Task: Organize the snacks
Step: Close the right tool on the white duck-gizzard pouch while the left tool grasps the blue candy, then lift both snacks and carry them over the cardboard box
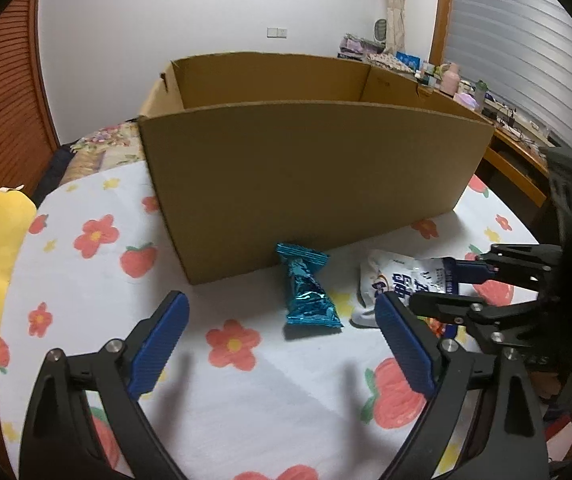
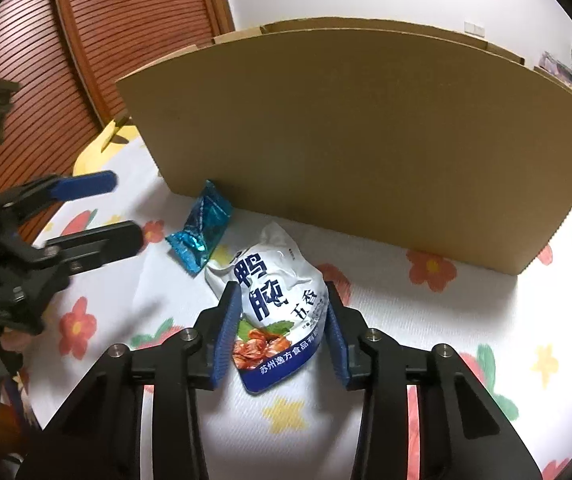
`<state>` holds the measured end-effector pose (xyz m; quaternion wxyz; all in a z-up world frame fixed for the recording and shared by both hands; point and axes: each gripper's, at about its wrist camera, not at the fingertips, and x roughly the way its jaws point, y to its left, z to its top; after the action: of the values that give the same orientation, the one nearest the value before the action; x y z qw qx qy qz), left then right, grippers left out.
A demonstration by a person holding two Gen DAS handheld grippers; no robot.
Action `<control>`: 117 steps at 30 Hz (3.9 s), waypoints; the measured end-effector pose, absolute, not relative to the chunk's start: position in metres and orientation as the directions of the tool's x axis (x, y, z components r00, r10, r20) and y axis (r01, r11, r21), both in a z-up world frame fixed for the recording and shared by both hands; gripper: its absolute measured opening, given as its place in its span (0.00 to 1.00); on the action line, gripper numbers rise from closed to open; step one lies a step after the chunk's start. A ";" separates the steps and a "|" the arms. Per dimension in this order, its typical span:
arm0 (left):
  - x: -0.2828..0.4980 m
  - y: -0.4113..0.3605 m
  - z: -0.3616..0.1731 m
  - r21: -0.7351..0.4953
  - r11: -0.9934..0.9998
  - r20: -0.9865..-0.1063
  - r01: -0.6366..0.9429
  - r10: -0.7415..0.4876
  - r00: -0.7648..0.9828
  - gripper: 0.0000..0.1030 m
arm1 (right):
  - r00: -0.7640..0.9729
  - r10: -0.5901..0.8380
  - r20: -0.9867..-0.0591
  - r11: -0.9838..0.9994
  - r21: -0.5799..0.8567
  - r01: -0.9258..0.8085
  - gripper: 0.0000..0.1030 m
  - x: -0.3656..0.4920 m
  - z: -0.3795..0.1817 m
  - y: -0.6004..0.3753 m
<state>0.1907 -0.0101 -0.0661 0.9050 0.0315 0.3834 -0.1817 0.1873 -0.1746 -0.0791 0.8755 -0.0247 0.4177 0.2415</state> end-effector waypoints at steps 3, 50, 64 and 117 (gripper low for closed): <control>0.194 -0.019 -0.070 -0.074 0.928 -0.719 0.365 -0.304 0.625 0.81 | 0.545 0.412 -0.731 0.882 0.170 -0.439 0.33 0.180 -0.077 -0.181; 0.173 -0.016 -0.038 -0.082 0.912 -0.682 0.401 -0.345 0.645 0.22 | 0.643 0.424 -0.638 0.874 0.104 -0.474 0.00 0.143 -0.026 -0.182; 0.166 -0.014 -0.006 -0.065 0.912 -0.627 0.404 -0.353 0.695 0.22 | 0.702 0.406 -0.585 0.876 0.030 -0.482 0.00 0.134 0.009 -0.190; 0.290 -0.023 0.002 -0.055 0.926 -0.614 0.373 -0.326 0.719 0.23 | 0.773 0.362 -0.520 0.857 -0.141 -0.496 0.00 0.262 0.052 -0.183</control>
<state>0.2901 -0.0229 0.0019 0.9264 0.0363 0.3238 -0.1889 0.2623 -0.1826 0.0515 0.9317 -0.1363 0.2455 0.2304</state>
